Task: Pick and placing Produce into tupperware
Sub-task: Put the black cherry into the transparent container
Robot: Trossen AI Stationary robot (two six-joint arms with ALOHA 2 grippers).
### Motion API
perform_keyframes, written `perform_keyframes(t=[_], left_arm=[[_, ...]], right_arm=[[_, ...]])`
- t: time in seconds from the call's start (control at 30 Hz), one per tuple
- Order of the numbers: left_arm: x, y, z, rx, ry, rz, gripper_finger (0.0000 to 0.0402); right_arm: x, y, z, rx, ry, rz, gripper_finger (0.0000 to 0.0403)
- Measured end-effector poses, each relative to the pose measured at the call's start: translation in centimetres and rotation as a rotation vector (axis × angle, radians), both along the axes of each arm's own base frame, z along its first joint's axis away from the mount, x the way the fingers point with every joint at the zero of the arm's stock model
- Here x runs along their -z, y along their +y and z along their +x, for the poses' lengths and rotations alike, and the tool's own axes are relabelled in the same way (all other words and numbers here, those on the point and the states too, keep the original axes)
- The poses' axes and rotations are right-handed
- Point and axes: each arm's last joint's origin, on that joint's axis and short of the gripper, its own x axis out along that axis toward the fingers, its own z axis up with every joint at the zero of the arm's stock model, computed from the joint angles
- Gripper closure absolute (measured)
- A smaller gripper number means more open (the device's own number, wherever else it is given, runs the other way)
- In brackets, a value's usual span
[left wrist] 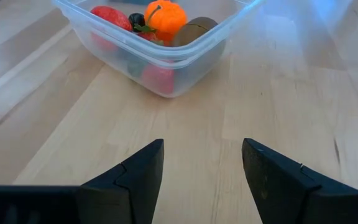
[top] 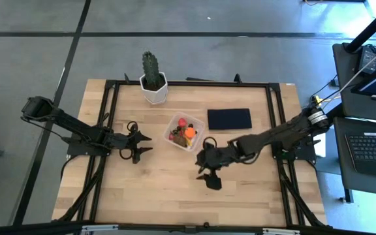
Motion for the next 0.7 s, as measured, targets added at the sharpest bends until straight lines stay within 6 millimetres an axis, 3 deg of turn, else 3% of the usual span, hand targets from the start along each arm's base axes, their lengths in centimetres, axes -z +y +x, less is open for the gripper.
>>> perform_keyframes(t=[0.17, 0.4, 0.7], left_arm=[[0.0, 0.0, 0.0, 0.002, 0.001, 0.006, 0.0193], [0.0, 0.0, 0.0, 0.001, 0.002, 0.005, 0.0193], [0.0, 0.0, 0.0, 0.0, 0.002, 0.003, 0.0193]], right_arm=[[1.2, 1.1, -0.6, 0.02, -0.012, 0.065, 0.0097], [1.8, 1.1, -1.2, 0.07, 0.084, 0.084, 0.0097], [0.3, 3.7, -2.5, 0.095, 0.197, 0.129, 0.0097]])
